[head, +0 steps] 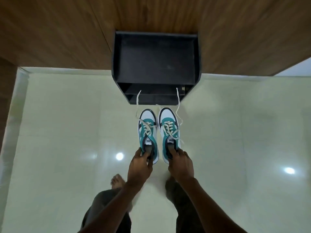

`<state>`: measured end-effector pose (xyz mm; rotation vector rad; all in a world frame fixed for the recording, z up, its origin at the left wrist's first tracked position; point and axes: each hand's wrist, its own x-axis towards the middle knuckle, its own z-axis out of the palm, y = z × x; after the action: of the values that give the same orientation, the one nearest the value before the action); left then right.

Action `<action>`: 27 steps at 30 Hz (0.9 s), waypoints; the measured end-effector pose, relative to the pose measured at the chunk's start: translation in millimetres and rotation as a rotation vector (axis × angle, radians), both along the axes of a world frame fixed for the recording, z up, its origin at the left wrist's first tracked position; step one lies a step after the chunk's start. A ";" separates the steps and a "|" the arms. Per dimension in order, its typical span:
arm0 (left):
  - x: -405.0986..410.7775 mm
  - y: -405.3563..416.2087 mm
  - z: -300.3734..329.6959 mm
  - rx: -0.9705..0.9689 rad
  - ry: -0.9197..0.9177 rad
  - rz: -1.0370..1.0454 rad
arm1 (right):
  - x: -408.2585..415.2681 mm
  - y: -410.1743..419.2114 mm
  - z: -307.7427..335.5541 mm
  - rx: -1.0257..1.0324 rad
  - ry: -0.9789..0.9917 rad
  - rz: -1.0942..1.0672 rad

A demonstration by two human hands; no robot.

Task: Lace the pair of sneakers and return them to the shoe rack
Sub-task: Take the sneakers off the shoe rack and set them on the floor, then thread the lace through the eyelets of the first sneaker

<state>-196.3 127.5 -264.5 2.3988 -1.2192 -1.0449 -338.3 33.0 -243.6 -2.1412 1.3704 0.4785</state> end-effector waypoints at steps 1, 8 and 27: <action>-2.0 7.4 -25.6 -0.018 0.015 -0.002 | 0.0 6.4 -23.5 0.024 0.013 -0.005; 34.0 14.8 -238.5 -0.071 -0.077 -0.012 | 42.5 20.0 -227.7 -0.050 -0.071 -0.057; 106.8 -78.2 -476.9 -0.792 0.115 0.337 | 96.9 -15.9 -487.0 -0.896 -0.494 -0.398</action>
<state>-89.5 49.3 -741.4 1.7968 -0.9049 -0.4572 -241.4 17.1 -730.6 -2.2596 1.8194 -0.9265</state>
